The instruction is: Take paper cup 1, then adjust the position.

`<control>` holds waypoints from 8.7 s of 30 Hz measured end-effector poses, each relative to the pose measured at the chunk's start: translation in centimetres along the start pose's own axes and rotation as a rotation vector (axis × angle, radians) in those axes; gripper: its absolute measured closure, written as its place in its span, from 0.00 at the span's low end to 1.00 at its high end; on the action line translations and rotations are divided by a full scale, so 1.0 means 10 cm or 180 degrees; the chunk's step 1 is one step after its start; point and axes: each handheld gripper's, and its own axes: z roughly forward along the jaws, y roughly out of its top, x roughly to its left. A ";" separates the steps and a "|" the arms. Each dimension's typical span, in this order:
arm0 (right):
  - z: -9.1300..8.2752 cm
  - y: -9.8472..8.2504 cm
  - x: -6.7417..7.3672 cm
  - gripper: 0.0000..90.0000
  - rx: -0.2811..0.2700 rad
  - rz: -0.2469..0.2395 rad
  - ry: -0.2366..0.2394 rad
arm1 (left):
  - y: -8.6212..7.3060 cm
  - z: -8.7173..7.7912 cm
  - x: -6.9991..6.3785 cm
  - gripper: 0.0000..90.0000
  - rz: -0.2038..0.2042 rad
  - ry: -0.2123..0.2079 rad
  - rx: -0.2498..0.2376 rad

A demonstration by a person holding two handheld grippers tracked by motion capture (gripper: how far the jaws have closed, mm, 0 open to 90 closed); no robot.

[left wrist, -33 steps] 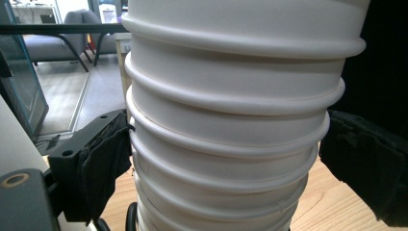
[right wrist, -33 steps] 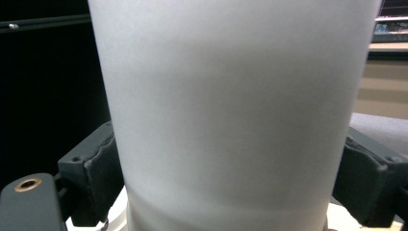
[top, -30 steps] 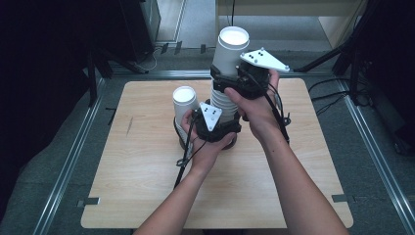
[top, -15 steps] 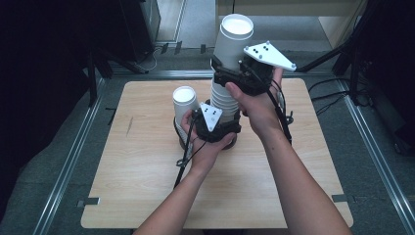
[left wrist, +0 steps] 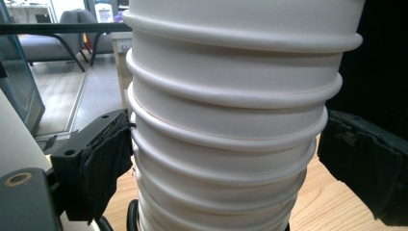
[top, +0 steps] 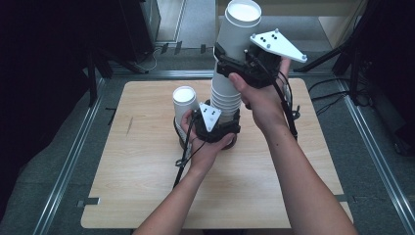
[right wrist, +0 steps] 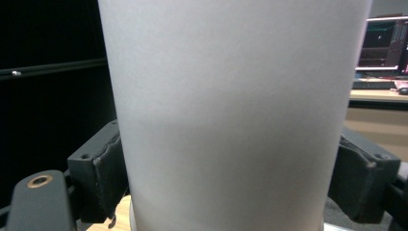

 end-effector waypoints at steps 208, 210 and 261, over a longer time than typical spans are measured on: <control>-1.15 -2.88 0.23 0.11 0.0447 -0.3120 0.0361 | -0.46 -1.08 0.18 0.25 -0.0165 -0.1720 0.1213; -1.16 -2.87 0.24 0.10 0.0418 -0.3102 0.0368 | -0.46 -1.08 0.19 0.25 -0.0141 -0.1679 0.1185; -1.33 -2.30 0.25 0.00 0.0224 -0.2022 0.0257 | -0.29 -1.30 0.50 0.26 -0.0326 -0.1242 0.0072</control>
